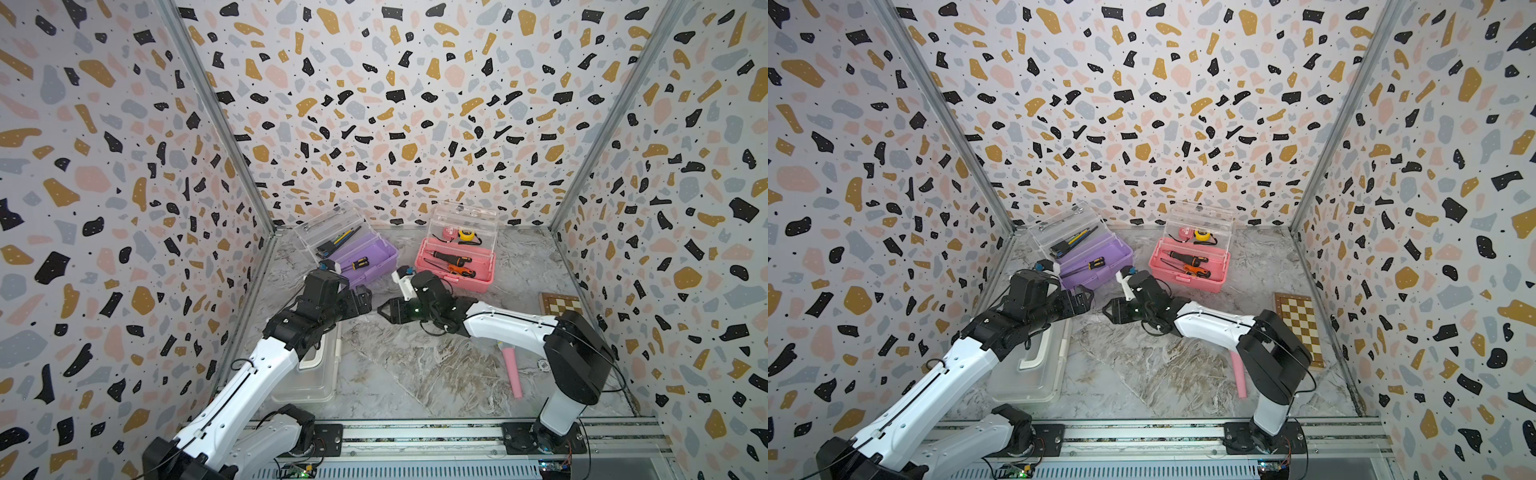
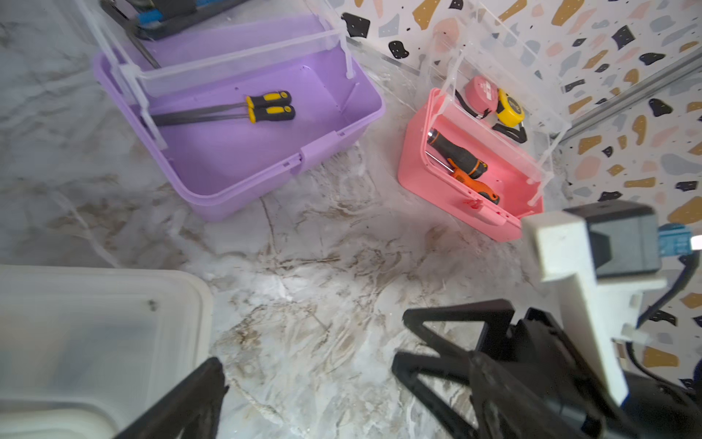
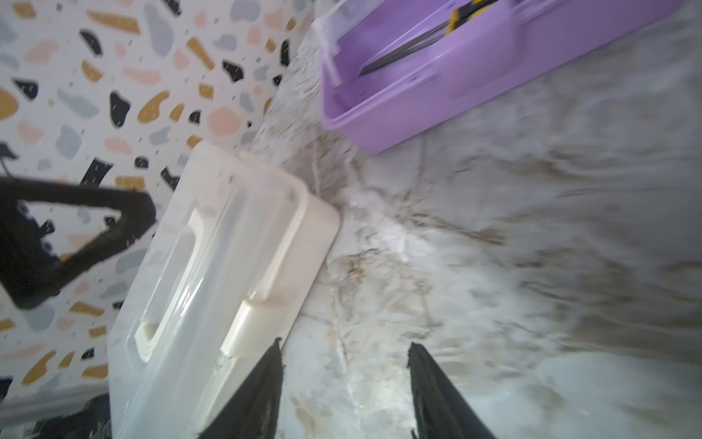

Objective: Close toolboxes
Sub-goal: Move the toolbox to the center of the board.

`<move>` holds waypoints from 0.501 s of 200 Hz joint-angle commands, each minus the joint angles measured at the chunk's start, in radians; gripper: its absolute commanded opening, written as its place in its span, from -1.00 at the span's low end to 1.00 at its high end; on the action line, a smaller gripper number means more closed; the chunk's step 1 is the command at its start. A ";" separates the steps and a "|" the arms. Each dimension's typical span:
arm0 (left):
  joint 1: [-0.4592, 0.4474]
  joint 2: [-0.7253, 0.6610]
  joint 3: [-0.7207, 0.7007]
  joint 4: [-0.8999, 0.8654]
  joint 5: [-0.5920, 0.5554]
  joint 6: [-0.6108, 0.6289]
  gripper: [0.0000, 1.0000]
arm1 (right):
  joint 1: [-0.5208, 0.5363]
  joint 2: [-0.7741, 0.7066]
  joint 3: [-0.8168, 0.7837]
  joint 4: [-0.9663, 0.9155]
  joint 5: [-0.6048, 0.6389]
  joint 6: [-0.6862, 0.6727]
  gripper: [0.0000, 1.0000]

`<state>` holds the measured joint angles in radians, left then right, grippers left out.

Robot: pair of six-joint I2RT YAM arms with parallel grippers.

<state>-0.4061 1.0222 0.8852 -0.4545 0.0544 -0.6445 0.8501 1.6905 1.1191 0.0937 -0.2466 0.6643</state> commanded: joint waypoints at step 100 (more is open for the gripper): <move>-0.082 -0.032 -0.277 -0.030 -0.104 -0.116 0.98 | -0.151 -0.189 -0.141 -0.145 0.091 -0.053 0.29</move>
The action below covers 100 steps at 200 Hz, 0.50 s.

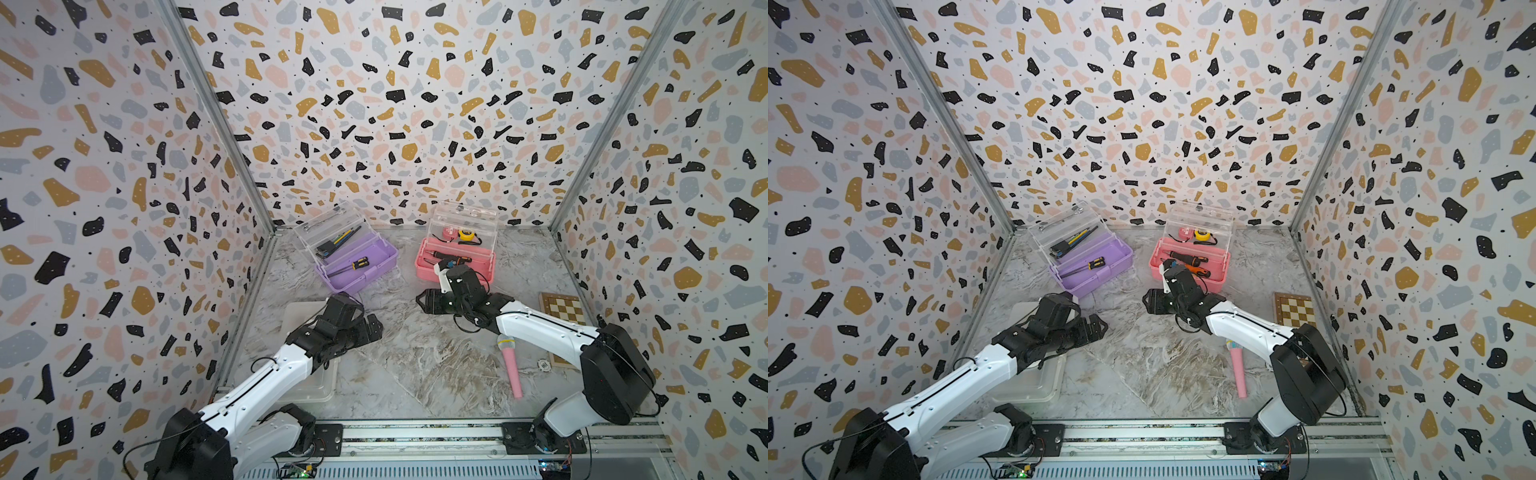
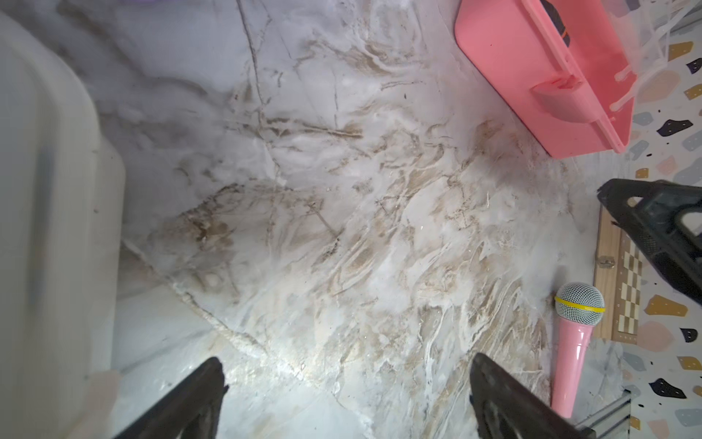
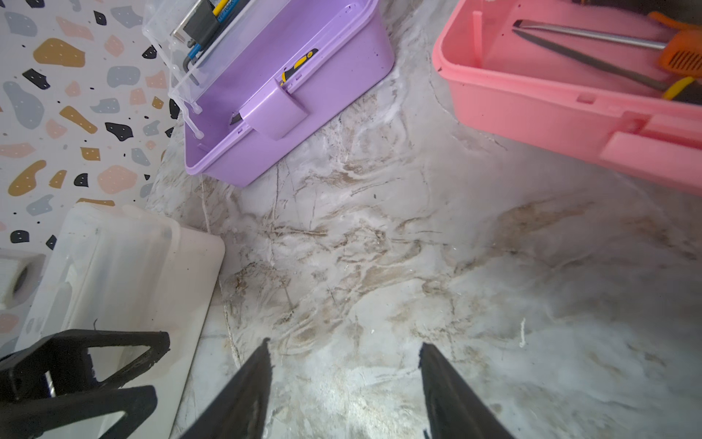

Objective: Close toolboxes
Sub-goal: Move the toolbox to the center of the board.

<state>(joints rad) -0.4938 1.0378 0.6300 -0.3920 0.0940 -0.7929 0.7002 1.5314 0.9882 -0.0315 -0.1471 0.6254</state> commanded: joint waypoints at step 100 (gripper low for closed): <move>0.131 0.069 0.159 0.010 -0.140 0.310 0.98 | -0.012 -0.056 -0.037 -0.057 0.001 -0.053 0.29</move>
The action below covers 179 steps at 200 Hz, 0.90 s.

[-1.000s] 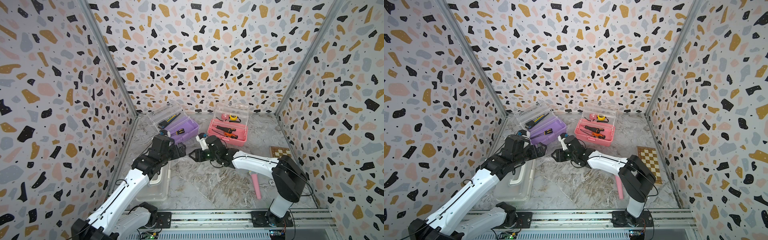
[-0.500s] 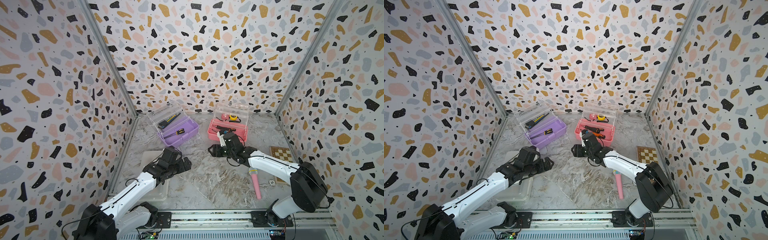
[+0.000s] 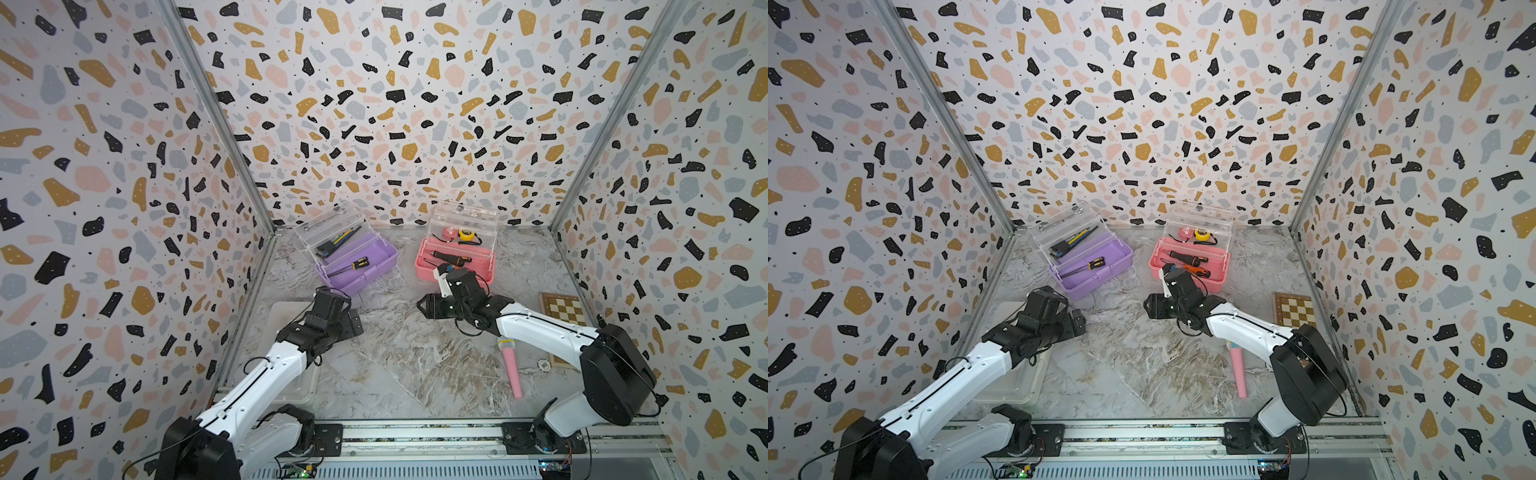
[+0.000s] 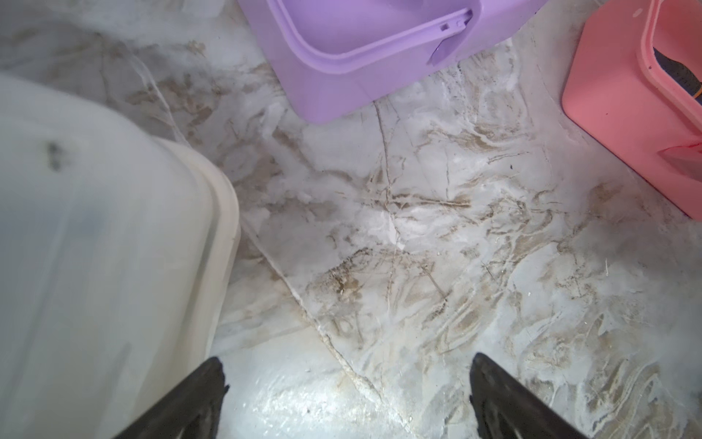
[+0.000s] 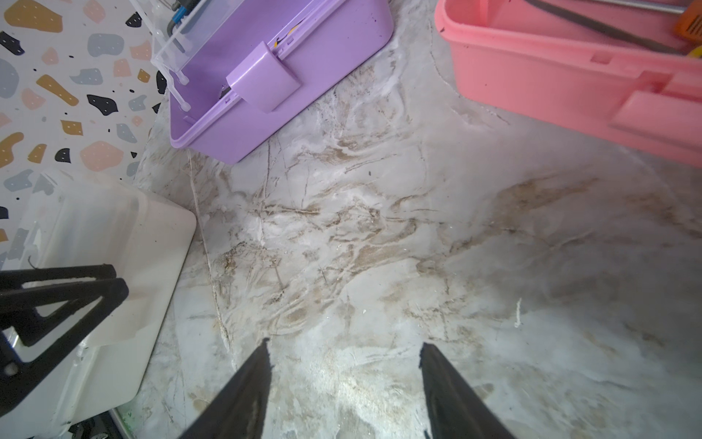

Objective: Close toolboxes
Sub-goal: Move the toolbox to the center of the board.

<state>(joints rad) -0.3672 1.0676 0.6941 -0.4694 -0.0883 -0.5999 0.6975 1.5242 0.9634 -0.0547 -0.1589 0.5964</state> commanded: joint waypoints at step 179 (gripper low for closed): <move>0.143 0.729 0.595 0.127 0.289 0.465 0.98 | -0.119 -0.137 -0.106 -0.039 -0.041 -0.017 0.99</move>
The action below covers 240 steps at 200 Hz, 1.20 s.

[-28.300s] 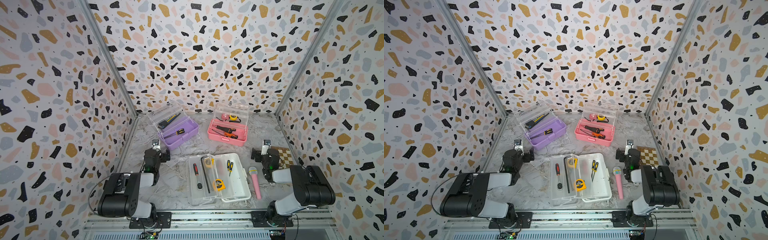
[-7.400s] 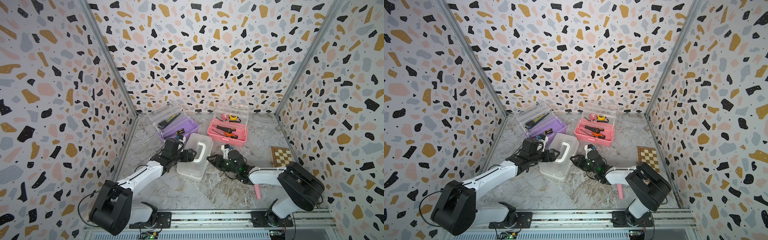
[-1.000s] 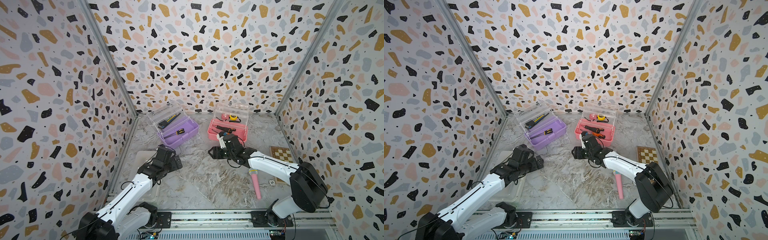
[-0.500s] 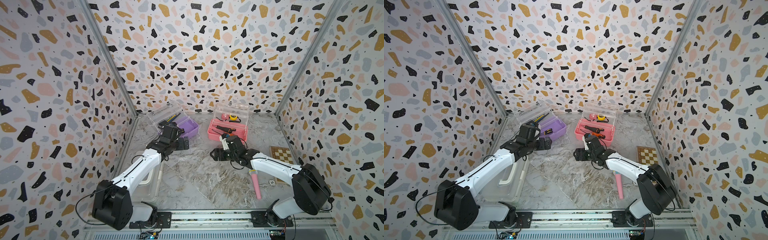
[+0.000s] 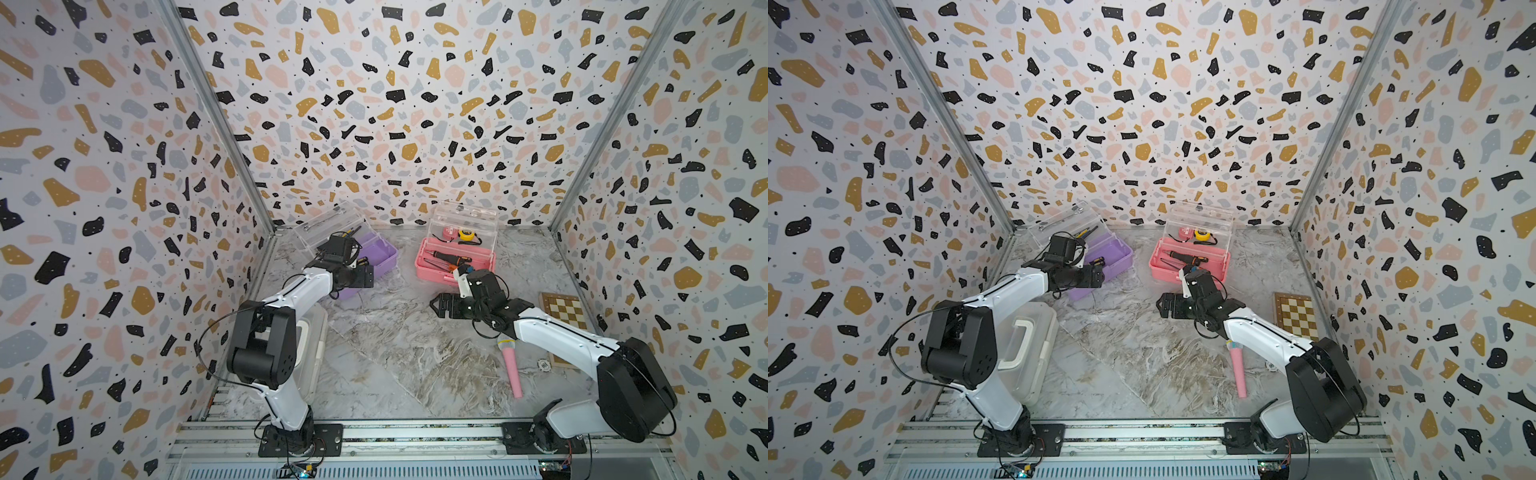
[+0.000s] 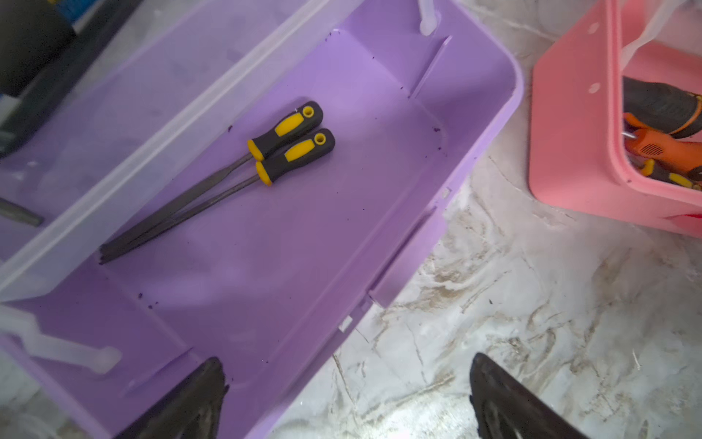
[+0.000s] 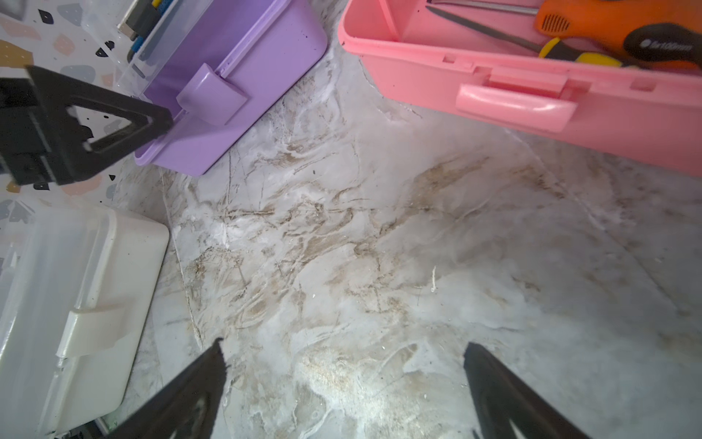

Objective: Close toolboxes
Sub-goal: Move the toolbox to the center of the board.

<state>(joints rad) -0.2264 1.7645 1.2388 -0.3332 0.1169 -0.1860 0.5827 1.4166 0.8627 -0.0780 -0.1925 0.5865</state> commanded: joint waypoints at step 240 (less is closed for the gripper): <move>-0.511 -0.130 -0.269 0.108 0.251 -0.327 0.99 | -0.085 -0.056 -0.062 -0.041 0.123 0.148 0.73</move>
<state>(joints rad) -0.6716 1.6493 0.9936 -0.2066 0.3153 -0.4374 0.5011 1.3956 0.8005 -0.0807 -0.1143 0.7002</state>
